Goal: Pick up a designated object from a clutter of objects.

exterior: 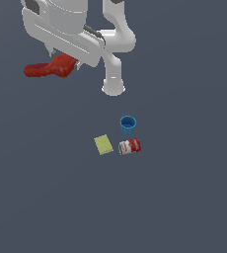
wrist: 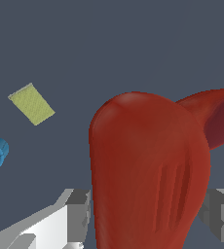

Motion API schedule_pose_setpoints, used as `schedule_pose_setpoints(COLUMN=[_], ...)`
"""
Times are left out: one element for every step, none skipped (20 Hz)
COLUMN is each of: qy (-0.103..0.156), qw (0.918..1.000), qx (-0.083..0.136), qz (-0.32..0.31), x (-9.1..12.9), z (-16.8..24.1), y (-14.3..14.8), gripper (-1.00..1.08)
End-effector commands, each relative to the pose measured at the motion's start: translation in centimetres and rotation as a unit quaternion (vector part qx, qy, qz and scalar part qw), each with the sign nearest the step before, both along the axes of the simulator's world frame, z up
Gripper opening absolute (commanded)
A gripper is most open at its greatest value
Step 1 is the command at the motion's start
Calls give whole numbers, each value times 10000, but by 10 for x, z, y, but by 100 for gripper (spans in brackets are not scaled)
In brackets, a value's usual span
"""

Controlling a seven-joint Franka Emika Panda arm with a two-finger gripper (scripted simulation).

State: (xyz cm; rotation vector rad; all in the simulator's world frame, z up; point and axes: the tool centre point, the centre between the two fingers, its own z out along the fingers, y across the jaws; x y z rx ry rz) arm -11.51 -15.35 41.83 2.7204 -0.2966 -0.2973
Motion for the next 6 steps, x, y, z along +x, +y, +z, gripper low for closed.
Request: schedule_pose_setpoints(qy=[-14, -14, -14, -14, -14, -14], qw=[10000, 10000, 10000, 10000, 10000, 10000], qx=[-6, -6, -8, -8, -8, -8], qz=[4, 4, 5, 5, 5, 5], x=[1, 1, 1, 1, 1, 1], z=[5, 5, 4, 3, 2, 2], y=[-1, -1, -1, -1, 0, 0], gripper=[-100, -100, -100, -100, -100, -100])
